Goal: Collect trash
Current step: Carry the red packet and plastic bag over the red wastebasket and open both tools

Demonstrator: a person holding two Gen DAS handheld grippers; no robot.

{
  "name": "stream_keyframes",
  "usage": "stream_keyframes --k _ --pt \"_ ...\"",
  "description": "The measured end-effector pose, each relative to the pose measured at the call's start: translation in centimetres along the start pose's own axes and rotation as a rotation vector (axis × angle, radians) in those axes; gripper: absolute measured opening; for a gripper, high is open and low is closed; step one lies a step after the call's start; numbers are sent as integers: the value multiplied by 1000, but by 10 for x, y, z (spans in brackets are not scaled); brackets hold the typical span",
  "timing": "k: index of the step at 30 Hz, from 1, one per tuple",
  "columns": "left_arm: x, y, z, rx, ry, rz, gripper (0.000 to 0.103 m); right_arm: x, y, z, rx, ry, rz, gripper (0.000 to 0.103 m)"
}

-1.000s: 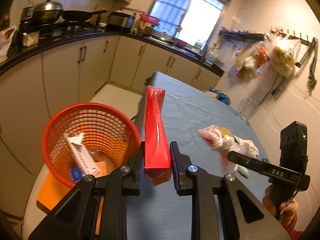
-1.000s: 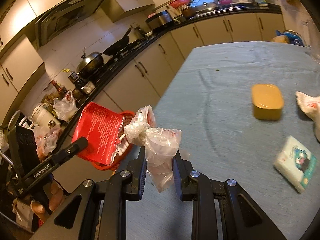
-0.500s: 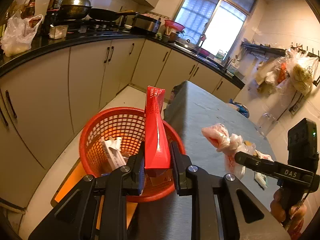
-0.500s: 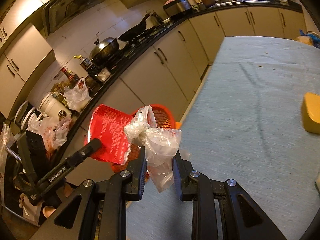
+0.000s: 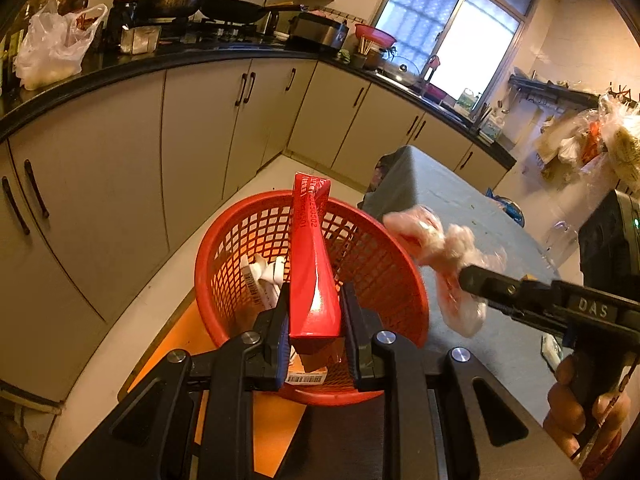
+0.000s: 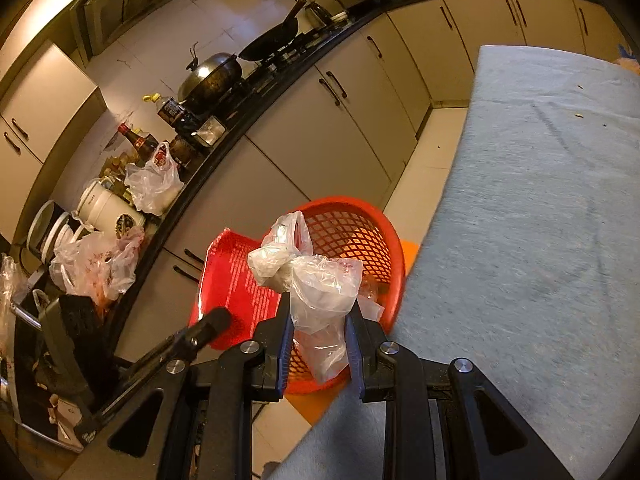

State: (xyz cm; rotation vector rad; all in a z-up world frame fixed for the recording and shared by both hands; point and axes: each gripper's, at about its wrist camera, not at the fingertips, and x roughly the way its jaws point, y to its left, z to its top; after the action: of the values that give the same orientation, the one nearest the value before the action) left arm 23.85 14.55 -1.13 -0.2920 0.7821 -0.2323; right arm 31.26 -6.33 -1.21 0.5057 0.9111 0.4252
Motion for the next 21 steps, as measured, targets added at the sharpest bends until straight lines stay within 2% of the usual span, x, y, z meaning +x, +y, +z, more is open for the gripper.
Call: stream_keyframes --k 13,19,21 --pt "8 4 -1 -18 9 23 21 42 -7 9 25 64 -28 28" --pt "7 1 -1 -15 11 21 22 45 -6 10 15 78 -21 31" --pt "7 1 0 -17 12 18 22 42 -6 10 13 74 -14 34"
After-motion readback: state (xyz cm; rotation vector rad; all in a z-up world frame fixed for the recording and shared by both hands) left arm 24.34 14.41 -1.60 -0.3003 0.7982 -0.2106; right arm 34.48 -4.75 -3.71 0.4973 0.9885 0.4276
